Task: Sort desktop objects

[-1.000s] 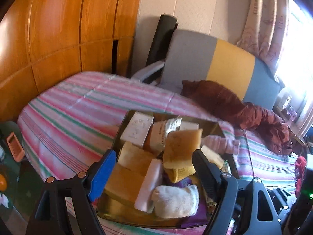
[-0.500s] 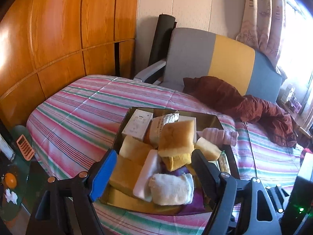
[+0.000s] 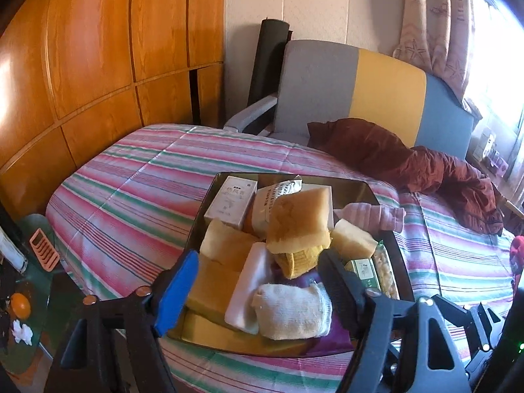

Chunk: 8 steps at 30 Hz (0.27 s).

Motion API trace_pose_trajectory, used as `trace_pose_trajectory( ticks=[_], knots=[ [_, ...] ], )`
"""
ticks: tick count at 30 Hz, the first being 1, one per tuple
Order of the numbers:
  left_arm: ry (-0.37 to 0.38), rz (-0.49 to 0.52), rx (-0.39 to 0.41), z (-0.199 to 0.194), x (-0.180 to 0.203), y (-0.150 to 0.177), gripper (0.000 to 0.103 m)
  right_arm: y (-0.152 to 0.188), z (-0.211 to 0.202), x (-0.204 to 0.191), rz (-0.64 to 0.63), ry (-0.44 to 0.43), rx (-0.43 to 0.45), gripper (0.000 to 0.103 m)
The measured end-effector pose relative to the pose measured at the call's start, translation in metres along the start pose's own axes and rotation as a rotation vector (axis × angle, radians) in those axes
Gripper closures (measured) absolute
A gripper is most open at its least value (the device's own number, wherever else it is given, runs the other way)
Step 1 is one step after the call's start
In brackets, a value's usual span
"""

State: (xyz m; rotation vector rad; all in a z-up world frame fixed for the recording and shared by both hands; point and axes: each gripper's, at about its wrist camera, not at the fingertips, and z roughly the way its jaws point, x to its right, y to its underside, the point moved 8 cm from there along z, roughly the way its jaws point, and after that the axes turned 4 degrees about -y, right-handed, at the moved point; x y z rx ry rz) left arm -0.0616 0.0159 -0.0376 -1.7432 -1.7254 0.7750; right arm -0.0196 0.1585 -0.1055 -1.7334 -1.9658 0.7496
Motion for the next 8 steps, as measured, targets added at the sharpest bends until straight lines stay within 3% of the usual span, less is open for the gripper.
trace_pose_trajectory(
  ticks=[8],
  knots=[
    [-0.004,0.007,-0.002,0.003,-0.001,0.001,0.037,0.000,-0.009,0.018,0.051,0.037,0.042,0.017]
  ],
)
